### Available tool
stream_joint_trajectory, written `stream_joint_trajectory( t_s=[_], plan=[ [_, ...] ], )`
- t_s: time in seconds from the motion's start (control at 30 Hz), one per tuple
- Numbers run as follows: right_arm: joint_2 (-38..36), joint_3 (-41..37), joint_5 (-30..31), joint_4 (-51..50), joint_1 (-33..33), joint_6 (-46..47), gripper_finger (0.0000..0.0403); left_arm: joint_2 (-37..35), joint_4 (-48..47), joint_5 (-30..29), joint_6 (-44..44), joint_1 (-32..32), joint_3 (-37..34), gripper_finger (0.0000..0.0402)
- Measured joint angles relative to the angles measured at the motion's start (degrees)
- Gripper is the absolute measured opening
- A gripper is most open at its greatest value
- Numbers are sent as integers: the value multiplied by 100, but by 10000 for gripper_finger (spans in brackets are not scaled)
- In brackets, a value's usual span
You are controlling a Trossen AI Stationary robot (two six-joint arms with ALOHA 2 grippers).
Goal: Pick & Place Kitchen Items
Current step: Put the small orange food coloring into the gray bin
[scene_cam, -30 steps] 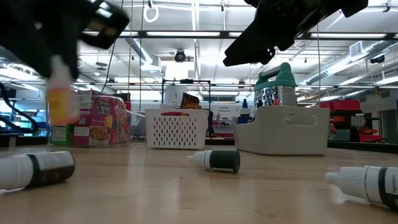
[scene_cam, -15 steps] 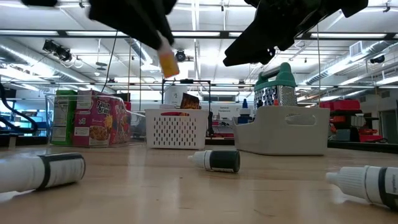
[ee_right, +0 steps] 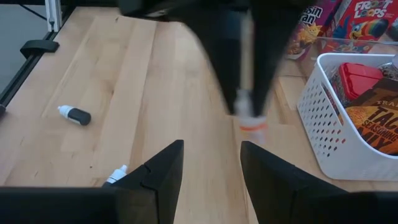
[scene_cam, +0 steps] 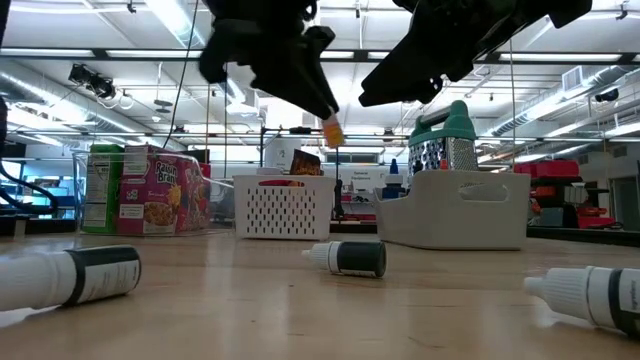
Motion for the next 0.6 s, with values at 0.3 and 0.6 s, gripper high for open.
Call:
stream_joint_trajectory(
  t_s=[0.3, 0.6],
  plan=[
    [0, 0, 0, 0, 0, 0, 168, 0, 520, 98, 254, 602, 0, 65],
    [0, -2, 0, 0, 0, 0, 168, 11, 1121, 546, 417, 801, -4, 62]
  ],
)
